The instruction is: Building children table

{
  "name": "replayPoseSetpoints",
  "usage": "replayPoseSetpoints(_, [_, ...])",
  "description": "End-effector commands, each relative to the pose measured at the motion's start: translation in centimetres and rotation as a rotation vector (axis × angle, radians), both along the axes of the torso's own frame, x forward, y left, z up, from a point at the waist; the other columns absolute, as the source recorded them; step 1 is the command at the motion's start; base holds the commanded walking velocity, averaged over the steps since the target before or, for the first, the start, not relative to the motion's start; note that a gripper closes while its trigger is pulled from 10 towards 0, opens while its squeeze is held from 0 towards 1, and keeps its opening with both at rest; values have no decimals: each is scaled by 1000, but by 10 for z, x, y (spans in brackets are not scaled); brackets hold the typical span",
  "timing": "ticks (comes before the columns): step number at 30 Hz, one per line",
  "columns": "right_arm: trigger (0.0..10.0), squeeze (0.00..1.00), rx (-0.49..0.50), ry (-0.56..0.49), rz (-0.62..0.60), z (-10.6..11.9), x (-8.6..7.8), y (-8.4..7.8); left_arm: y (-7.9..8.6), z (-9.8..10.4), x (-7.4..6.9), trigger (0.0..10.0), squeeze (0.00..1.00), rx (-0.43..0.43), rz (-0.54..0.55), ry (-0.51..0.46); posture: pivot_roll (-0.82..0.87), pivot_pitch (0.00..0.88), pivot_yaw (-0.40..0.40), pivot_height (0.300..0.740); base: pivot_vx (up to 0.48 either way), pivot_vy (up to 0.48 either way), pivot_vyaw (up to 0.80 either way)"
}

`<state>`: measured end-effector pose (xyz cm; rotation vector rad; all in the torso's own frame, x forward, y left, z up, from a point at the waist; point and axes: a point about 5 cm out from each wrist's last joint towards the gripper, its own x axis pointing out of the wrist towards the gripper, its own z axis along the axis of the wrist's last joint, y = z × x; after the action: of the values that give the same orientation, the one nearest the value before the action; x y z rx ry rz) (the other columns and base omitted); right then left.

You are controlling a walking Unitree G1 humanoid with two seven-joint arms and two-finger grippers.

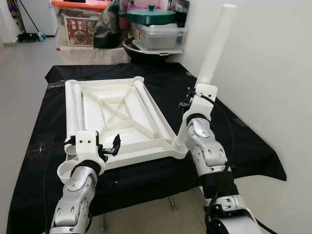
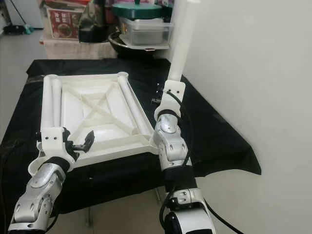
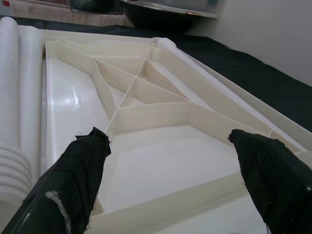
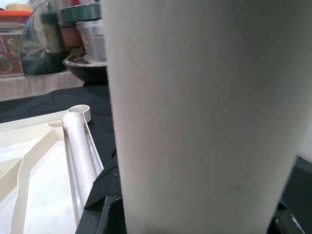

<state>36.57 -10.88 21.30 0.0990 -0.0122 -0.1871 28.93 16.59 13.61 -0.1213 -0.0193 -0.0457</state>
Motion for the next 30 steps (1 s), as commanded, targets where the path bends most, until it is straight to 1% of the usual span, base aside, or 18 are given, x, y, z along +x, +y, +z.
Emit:
replayPoseSetpoints(1, [10000,0,11,154,-50,-35,-3,-13,-1,-2,2,10000,0,5,-9,17,48,0,-79,740,0,0,0])
replayPoseSetpoints(5, [10000,0,62,109,-14,-17,-7,-10,-1,-2,2,10000,0,5,-11,17,44,0,-77,740,0,0,0])
replayPoseSetpoints(7, [10000,0,61,101,-8,-15,-8,-10,-1,-2,2,10000,0,4,-11,16,44,0,-77,740,0,0,0])
replayPoseSetpoints(16, [10000,0,60,103,10,-13,-13,-10,-2,-3,3,10000,0,6,-12,16,43,0,-75,740,0,0,0])
replayPoseSetpoints(24, [10000,0,34,69,40,-6,-18,-8,-2,-4,3,10000,0,8,-15,18,40,0,-70,740,0,0,0])
replayPoseSetpoints(29, [10000,0,35,53,55,-3,-19,-6,-2,-4,3,10000,0,8,-17,18,41,0,-72,740,0,0,0])
replayPoseSetpoints(30, [10000,565,37,42,65,-1,-20,-5,-3,-5,3,10000,0,8,-17,18,40,0,-72,740,0,0,0])
